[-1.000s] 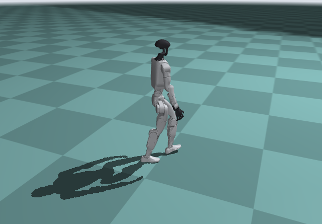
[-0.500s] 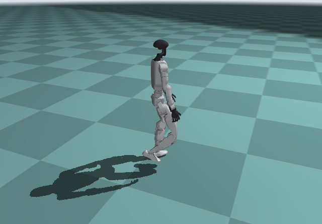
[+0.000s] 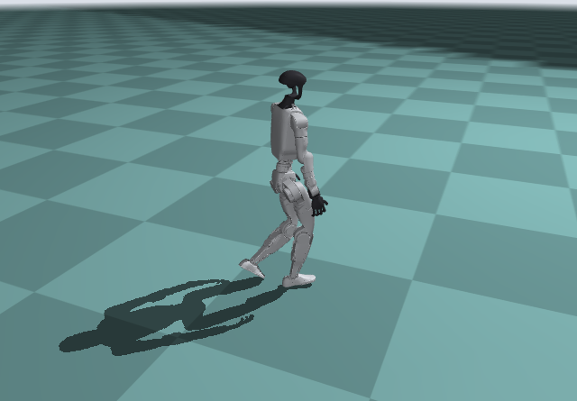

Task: Walk

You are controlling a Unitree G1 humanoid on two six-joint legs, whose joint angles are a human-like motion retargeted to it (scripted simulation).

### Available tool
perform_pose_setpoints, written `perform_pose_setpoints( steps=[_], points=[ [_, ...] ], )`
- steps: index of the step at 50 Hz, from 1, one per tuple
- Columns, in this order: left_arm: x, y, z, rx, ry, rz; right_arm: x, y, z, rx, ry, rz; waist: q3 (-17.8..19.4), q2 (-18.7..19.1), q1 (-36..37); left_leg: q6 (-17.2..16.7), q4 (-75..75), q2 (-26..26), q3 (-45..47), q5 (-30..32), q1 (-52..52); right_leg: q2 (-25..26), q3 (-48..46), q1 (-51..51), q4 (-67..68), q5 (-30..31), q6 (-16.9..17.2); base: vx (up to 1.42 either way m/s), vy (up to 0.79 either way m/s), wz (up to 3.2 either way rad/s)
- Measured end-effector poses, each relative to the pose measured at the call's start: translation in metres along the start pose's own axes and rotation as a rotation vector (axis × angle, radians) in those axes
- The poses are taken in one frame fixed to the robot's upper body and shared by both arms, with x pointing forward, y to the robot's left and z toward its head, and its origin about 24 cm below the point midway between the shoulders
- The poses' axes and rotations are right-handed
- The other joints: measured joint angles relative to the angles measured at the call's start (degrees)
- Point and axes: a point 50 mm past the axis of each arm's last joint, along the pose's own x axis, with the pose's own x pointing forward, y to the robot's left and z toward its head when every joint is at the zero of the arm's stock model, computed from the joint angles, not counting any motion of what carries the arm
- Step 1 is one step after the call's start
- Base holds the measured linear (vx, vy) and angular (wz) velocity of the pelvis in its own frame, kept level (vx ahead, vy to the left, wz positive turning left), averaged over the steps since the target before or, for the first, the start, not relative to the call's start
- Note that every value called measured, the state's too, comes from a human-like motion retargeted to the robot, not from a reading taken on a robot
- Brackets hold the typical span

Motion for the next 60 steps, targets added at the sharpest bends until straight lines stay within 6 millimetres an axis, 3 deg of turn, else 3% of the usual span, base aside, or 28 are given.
perform_pose_setpoints(
  steps=[5,15,23,26,28,30,33,37,40,43,48,53,57,60],
  points=[
    [0.001,-0.006,-0.006,0.028,0.025,-0.008,0.000,-0.004,0.001,0.019,-0.002,-0.021,0.4,3.1,1.5,1.2,12.2,8.1,0.2,3.0,-4.9,4.1,-0.4,3.9,-3.0,-0.6,-2.0,0.23,-0.11,0.15],
    [0.003,-0.008,0.000,0.072,0.033,-0.006,0.000,0.009,-0.011,0.049,0.033,0.013,-0.6,3.1,-1.7,2.9,4.9,10.3,7.4,-4.6,-2.7,3.9,-2.8,7.4,-8.7,-1.1,-0.9,0.12,-0.08,0.30],
    [0.004,0.010,0.052,0.129,-0.103,0.069,-0.006,0.000,-0.035,0.033,0.114,0.013,-0.8,-2.1,-6.8,2.0,-16.9,1.3,12.5,-9.9,5.8,-4.0,-8.0,4.6,-4.1,-6.0,0.4,0.07,-0.06,0.62],
    [0.002,0.017,0.070,0.128,-0.162,0.103,-0.011,-0.009,-0.049,0.028,0.155,-0.008,-0.6,-2.5,-6.8,0.9,-17.6,1.3,10.7,-10.2,6.4,-4.2,-8.7,3.7,-1.9,-6.9,0.1,0.09,-0.03,0.39],
    [0.001,0.021,0.079,0.114,-0.198,0.123,-0.014,-0.014,-0.054,0.026,0.169,-0.016,-0.4,-2.6,-6.2,-0.2,-14.9,1.7,8.7,-8.3,5.9,-3.5,-8.4,4.0,-1.3,-7.3,-0.6,0.12,-0.02,0.16],
    [0.000,0.023,0.086,0.100,-0.224,0.140,-0.015,-0.019,-0.054,0.020,0.171,-0.017,0.3,-2.8,-5.4,-1.7,-8.0,4.4,7.9,0.4,4.5,-2.2,-8.0,5.6,-2.4,-7.2,-1.8,0.14,-0.02,0.15],
    [0.000,0.024,0.080,0.089,-0.216,0.144,-0.014,-0.023,-0.049,-0.005,0.162,-0.014,1.8,-2.3,-2.5,-0.1,5.6,9.7,5.3,5.4,0.3,0.5,-6.7,8.3,-2.3,-7.4,-3.5,0.16,0.01,-0.12],
    [0.000,0.023,0.055,0.065,-0.134,0.148,-0.009,-0.031,-0.022,-0.049,0.103,-0.038,3.4,-3.1,2.1,5.2,15.3,12.3,1.5,-2.4,-7.1,2.4,-3.4,12.9,-3.5,-7.6,-3.0,0.23,0.04,-0.31],
    [-0.001,0.021,0.024,0.014,-0.036,0.144,-0.005,-0.033,0.007,-0.060,0.023,-0.056,4.0,-5.1,4.5,8.4,11.8,9.6,1.2,-9.4,-12.6,1.7,-0.7,16.8,-6.2,-7.5,-1.2,0.31,0.10,-0.35],
    [-0.005,0.017,-0.009,-0.059,0.052,0.122,-0.001,-0.028,0.034,-0.046,-0.063,-0.057,3.8,-7.9,5.1,8.7,-1.1,3.6,3.6,-11.5,-16.0,-1.3,1.0,20.0,-9.4,-7.7,0.6,0.37,0.13,-0.23],
    [-0.012,0.006,-0.048,-0.142,0.153,0.090,0.002,-0.013,0.056,-0.019,-0.149,-0.045,1.4,-11.5,3.7,5.0,-32.8,-7.5,6.4,-4.7,-18.0,-5.9,0.7,21.8,-13.4,-7.9,2.6,0.38,0.12,0.15],
    [-0.015,0.009,-0.054,-0.167,0.151,0.108,0.002,-0.005,0.038,-0.005,-0.111,-0.038,-0.4,-11.6,2.9,4.3,-38.9,-9.9,6.0,-1.6,-18.7,-7.1,-0.1,22.0,-8.5,-11.6,2.7,0.42,0.10,0.22],
    [-0.018,0.023,-0.046,-0.192,0.116,0.152,-0.001,-0.006,-0.001,0.009,0.002,-0.047,-1.9,-13.8,2.9,5.9,-37.4,-11.8,6.8,-0.6,-15.8,-11.7,-2.7,21.1,0.4,-13.7,3.9,0.49,0.06,0.08],
    [-0.018,0.033,-0.035,-0.207,0.080,0.186,-0.007,-0.011,-0.034,0.017,0.103,-0.065,-2.3,-16.2,2.0,7.5,-37.4,-15.6,7.3,-2.1,-12.0,-17.6,-2.6,18.5,14.7,-13.3,5.9,0.46,0.07,0.42]
  ],
)
